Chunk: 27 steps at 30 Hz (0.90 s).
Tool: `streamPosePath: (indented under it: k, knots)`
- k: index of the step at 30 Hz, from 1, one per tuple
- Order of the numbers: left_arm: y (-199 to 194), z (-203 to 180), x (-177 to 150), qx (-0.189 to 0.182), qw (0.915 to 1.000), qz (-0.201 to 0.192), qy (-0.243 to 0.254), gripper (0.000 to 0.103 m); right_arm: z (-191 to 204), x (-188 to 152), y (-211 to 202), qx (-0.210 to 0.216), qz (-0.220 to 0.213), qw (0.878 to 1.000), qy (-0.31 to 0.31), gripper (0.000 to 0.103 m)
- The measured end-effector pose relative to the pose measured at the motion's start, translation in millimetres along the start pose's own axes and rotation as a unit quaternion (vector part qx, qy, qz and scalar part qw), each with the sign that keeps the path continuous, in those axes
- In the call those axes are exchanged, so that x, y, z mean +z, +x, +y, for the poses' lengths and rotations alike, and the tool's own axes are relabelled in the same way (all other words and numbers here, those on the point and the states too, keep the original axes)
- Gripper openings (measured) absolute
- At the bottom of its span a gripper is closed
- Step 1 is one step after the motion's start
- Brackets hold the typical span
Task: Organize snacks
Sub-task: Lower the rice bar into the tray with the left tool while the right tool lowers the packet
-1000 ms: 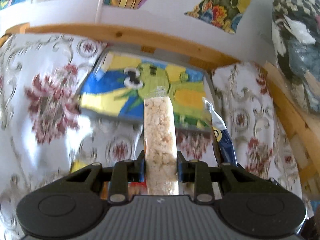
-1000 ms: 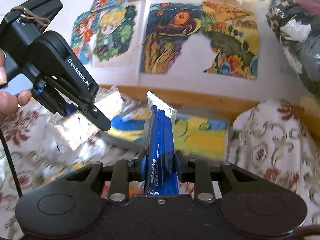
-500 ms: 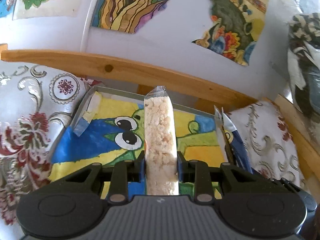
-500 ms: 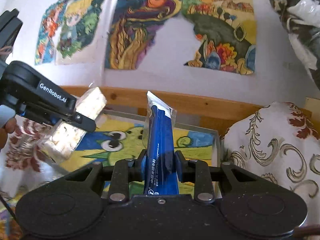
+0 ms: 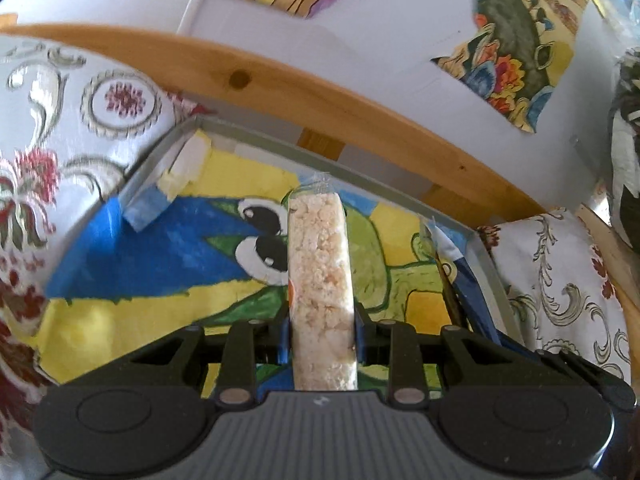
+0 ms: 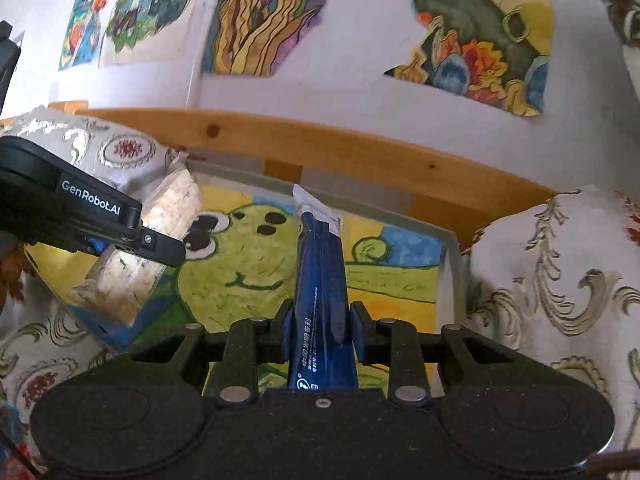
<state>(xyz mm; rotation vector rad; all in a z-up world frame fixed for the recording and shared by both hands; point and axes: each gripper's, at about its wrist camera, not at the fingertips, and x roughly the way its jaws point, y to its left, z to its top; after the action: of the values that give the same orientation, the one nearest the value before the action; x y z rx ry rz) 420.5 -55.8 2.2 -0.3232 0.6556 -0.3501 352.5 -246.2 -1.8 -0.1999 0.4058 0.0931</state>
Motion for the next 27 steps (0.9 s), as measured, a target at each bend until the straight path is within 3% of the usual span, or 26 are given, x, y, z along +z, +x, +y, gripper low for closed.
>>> streamPosePath:
  k: [8,16,18,20,22,27]
  knots:
    - [8,7,-5,-0.012,0.9998,0.002,-0.014,0.032,10,-6,14,0.006,0.017,1.000,-0.009,0.033]
    - [12,6,-7,0.006,0.9999,0.007,-0.007,0.036,11,-9,16,0.000,0.029,1.000,-0.009,0.046]
    - [11,3,-6,0.014,0.9999,0.006,0.001,0.048,11,-9,15,-0.001,0.027,1.000,-0.011,0.050]
    - [8,1,-6,0.025,0.9997,0.000,0.005,0.068,11,-8,13,-0.004,0.023,1.000,-0.011,0.060]
    - [3,-1,-6,0.034,0.9993,-0.009,0.007,0.078,10,-6,8,-0.006,0.015,1.000,-0.007,0.072]
    - [-10,-5,-2,0.040,0.9988,-0.023,0.014,0.086,6,2,-5,-0.009,-0.002,1.000,-0.003,0.079]
